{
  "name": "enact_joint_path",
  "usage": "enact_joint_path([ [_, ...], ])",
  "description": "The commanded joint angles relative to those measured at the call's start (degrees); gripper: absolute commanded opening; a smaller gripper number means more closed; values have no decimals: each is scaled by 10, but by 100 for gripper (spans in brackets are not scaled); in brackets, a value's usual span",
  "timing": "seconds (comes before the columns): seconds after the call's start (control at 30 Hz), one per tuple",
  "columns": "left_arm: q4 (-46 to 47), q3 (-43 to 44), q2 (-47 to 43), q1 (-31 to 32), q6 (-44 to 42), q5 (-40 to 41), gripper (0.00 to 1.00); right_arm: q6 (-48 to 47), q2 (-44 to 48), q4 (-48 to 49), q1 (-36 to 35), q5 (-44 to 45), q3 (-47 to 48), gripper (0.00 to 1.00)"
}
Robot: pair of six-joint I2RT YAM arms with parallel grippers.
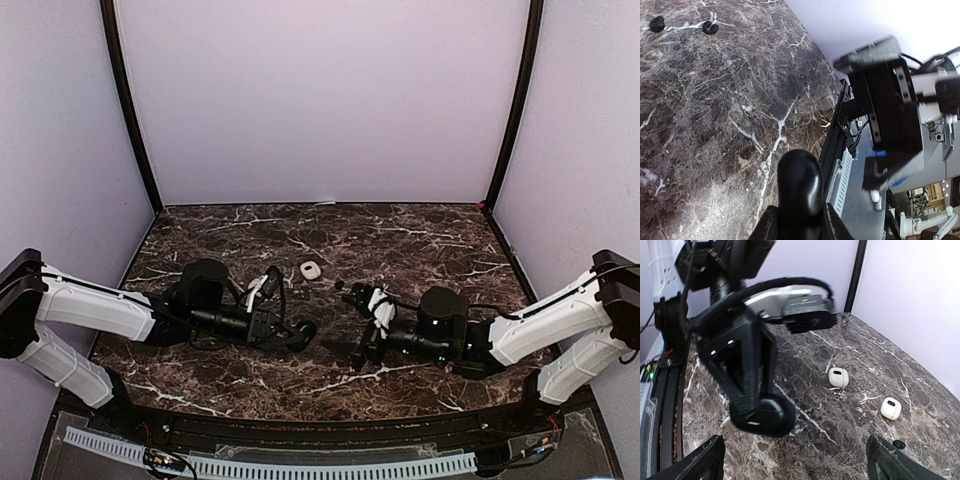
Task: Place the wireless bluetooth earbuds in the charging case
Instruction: Pass from the right arm to the left, then pass from the left arm to the right
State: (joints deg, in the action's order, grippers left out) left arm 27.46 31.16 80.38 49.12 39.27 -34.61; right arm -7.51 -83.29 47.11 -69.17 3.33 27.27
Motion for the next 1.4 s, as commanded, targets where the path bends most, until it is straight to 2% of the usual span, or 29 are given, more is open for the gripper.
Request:
enact_joint_path([
  [0.0, 23, -1, -27, -3, -61, -50, 22, 105, 27, 24, 78, -165, 1, 96],
  [0.07, 20, 2, -28, -3, -77, -63, 22, 103, 18, 26, 107, -278, 9, 89],
  [0.17, 5, 13, -30, -3, -110, -84, 22, 138, 7, -50, 143, -388, 64, 81],
  [0.27, -15, 17, -38, -2, -139, -84, 22, 154, -5, -58, 169, -479, 83, 74],
  [0.47, -13, 23, -45, 5, -165, -90, 22, 120, -46, -139, 171, -519, 131, 56],
  [0.7, -12, 37, -33, 16, -185, -79, 22, 129, -74, -144, 168, -538, 147, 46],
  [1.03, -20, 58, -2, 27, -198, -65, 22, 158, -100, -140, 161, -538, 157, 41],
  [1.37, -34, 65, 6, 31, -205, -43, 22, 148, -119, -180, 161, -544, 186, 20],
])
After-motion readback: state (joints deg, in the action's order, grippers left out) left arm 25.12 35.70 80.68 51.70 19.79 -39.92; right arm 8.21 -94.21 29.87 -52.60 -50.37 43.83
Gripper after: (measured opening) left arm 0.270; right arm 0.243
